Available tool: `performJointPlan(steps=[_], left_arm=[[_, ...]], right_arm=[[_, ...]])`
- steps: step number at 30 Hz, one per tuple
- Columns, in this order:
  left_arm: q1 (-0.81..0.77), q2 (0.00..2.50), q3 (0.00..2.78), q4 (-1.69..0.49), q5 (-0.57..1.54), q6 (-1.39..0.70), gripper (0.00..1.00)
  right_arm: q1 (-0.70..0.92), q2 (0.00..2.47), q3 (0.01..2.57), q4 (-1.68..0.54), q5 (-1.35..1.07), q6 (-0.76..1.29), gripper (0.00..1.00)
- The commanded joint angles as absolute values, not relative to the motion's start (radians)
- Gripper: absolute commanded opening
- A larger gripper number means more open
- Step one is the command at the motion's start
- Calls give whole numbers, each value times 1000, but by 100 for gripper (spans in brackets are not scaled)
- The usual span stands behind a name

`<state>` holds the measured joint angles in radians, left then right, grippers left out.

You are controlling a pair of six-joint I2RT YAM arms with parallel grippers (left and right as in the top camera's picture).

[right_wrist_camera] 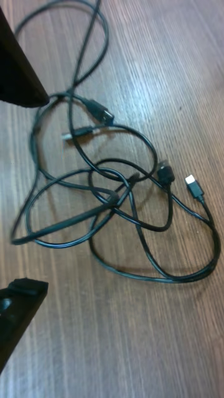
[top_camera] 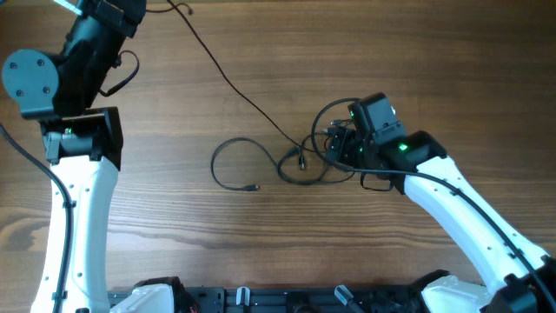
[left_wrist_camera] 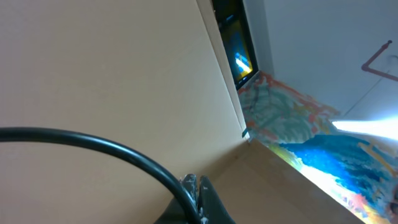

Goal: Untangle cables

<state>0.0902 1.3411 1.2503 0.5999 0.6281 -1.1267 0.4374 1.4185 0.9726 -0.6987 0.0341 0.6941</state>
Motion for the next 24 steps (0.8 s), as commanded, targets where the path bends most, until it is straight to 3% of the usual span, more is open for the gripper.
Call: performJointPlan(steps=[1,4,7,8,10,13,15,24], left_arm=[[87,1335,1258,595,660,-1139,4],[82,1335,1258,450,660,-1129,4],[135,1335,1258,328,571,-1052,4],[201,1335,1258,330,529,-1149,4],[278,1335,1258,487,538,-1360,4],[317,1335,1258,917,483,-1624,4],[317,1330,1272,1040,385,-1739,4],[402,1327,1375,924,101,-1736,4]], right_arm=[[438,1502,901,-636,43,685,70],[438,1559,898,-615,49,698,4],[434,1547,899,-730,242,922,4],[429,1536,899,-790,317,983,4],[420,1535,899,-790,332,969,4],[419,1535,899,-746,302,971,4],[419,1535,899,-714,274,970,4],[419,1536,894,-712,265,982,4]])
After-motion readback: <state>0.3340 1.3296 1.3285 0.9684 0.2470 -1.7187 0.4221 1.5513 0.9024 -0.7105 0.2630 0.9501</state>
